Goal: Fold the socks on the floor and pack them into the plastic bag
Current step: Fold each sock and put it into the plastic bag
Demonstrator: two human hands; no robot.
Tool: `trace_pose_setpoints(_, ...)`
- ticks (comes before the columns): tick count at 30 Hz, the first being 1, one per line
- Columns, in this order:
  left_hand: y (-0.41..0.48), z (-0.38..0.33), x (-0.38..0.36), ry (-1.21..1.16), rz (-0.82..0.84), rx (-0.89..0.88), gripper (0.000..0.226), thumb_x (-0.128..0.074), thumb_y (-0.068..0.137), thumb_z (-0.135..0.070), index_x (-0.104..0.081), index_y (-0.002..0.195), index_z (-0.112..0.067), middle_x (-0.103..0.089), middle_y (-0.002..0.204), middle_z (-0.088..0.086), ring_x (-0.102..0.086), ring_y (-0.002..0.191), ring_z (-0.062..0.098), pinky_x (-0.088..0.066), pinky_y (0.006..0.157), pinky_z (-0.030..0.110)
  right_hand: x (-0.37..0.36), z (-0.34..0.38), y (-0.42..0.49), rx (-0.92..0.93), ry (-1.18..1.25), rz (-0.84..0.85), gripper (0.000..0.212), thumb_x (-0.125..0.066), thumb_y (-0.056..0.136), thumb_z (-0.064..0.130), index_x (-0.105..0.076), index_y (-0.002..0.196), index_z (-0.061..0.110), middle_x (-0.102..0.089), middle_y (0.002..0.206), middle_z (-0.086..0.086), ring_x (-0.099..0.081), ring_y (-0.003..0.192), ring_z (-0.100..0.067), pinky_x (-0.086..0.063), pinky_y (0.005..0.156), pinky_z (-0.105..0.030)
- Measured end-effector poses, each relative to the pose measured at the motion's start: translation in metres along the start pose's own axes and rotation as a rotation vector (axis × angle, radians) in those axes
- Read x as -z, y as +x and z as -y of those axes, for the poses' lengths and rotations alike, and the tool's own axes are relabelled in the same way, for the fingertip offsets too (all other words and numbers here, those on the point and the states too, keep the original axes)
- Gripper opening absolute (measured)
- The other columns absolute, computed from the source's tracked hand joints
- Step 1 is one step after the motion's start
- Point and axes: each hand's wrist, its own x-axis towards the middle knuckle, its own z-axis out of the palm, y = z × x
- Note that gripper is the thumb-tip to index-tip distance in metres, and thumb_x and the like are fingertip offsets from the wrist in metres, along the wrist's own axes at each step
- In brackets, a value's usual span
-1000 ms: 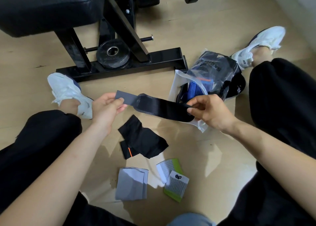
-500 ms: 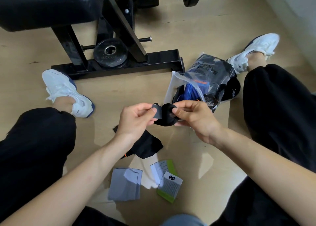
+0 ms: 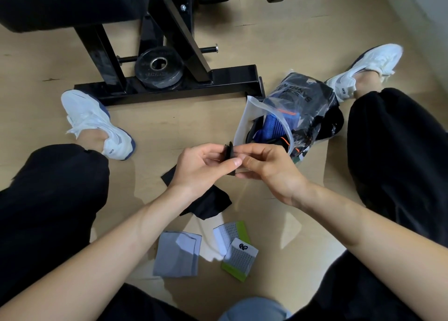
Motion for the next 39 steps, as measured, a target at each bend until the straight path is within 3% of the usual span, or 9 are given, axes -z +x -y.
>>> trace_pose_setpoints(5,0.006,0.007,0.006,0.099,-0.117,-0.086,0.008,-0.078,0.085,-0.014,-0.077,0.090,-0.020,-0.076,0.079,-0.002,-0.064,0.070,0.007,-0.051,0.072,0.028,0.005,0.003,0.001,0.041,-0.061,0.081,0.033,-0.062,0.093,-0.003,-0.064,0.124,0.006,-0.073,0.114,-0.013,-0.070,0.096,-0.021,-0.057,0.083,-0.031)
trace_pose_setpoints(8,0.009,0.003,0.014,0.066,-0.091,-0.099,0.006,-0.075,0.088,-0.018,-0.078,0.091,-0.014,-0.076,0.085,0.013,-0.062,0.074,0.012,-0.056,0.075,0.045,0.015,0.003,0.008,0.285,-0.374,-0.075,0.034,-0.075,0.085,0.006,-0.067,0.116,0.016,-0.071,0.109,-0.010,-0.066,0.092,-0.014,-0.055,0.085,-0.032)
trace_pose_setpoints(11,0.007,-0.006,0.022,0.026,0.022,-0.102,0.007,-0.069,0.094,-0.012,-0.076,0.092,-0.014,-0.077,0.086,0.010,-0.065,0.075,0.010,-0.057,0.075,0.036,0.029,0.010,0.013,0.408,-0.665,-0.056,0.049,-0.082,0.079,0.024,-0.063,0.125,0.026,-0.063,0.117,0.006,-0.059,0.108,-0.013,-0.047,0.092,-0.023)
trace_pose_setpoints(15,0.007,-0.009,0.025,-0.098,0.093,-0.059,0.010,-0.065,0.096,-0.016,-0.076,0.096,-0.015,-0.076,0.088,0.005,-0.066,0.081,0.014,-0.054,0.074,0.033,0.025,0.016,0.013,0.276,-0.500,0.232,0.029,-0.078,0.084,0.008,-0.068,0.110,0.015,-0.071,0.100,0.014,-0.065,0.093,-0.005,-0.050,0.084,-0.021)
trace_pose_setpoints(18,0.009,-0.008,0.026,-0.192,0.040,-0.032,0.015,-0.065,0.096,-0.019,-0.075,0.102,-0.010,-0.076,0.096,0.011,-0.068,0.087,0.019,-0.054,0.080,0.040,0.023,0.010,0.014,0.277,-0.475,0.245,0.013,-0.074,0.086,0.000,-0.067,0.097,0.004,-0.069,0.087,0.000,-0.061,0.080,-0.008,-0.051,0.075,-0.025)
trace_pose_setpoints(23,0.019,0.001,0.037,-0.312,-0.099,0.055,0.022,-0.065,0.098,-0.021,-0.074,0.110,-0.005,-0.074,0.112,0.017,-0.070,0.100,0.025,-0.057,0.090,0.042,0.027,0.010,0.013,0.270,-0.382,0.250,0.030,-0.074,0.084,-0.004,-0.066,0.111,0.007,-0.072,0.099,-0.014,-0.067,0.092,-0.017,-0.055,0.087,-0.034)
trace_pose_setpoints(27,0.024,0.008,0.042,-0.367,-0.184,0.128,0.020,-0.066,0.097,-0.019,-0.074,0.108,-0.005,-0.075,0.112,0.013,-0.072,0.106,0.026,-0.058,0.079,0.026,0.032,0.011,0.013,0.205,-0.367,0.181,0.029,-0.074,0.084,-0.003,-0.068,0.110,0.007,-0.068,0.093,-0.029,-0.066,0.084,-0.022,-0.057,0.081,-0.040)
trace_pose_setpoints(32,0.028,0.015,0.044,-0.327,-0.271,0.227,0.012,-0.073,0.092,-0.020,-0.075,0.100,-0.012,-0.077,0.107,0.007,-0.074,0.101,0.022,-0.058,0.077,0.026,0.035,0.011,0.015,0.067,-0.313,0.031,0.021,-0.075,0.084,0.000,-0.068,0.103,0.004,-0.067,0.079,-0.015,-0.066,0.068,-0.016,-0.060,0.059,-0.030)
trace_pose_setpoints(39,0.035,0.028,0.048,-0.237,-0.387,0.253,0.004,-0.076,0.089,-0.020,-0.074,0.092,-0.018,-0.077,0.101,0.006,-0.074,0.097,0.026,-0.059,0.076,0.027,0.035,0.013,0.013,0.085,-0.183,-0.083,0.026,-0.074,0.079,-0.011,-0.067,0.102,-0.001,-0.062,0.082,-0.020,-0.066,0.063,-0.019,-0.058,0.062,-0.026)
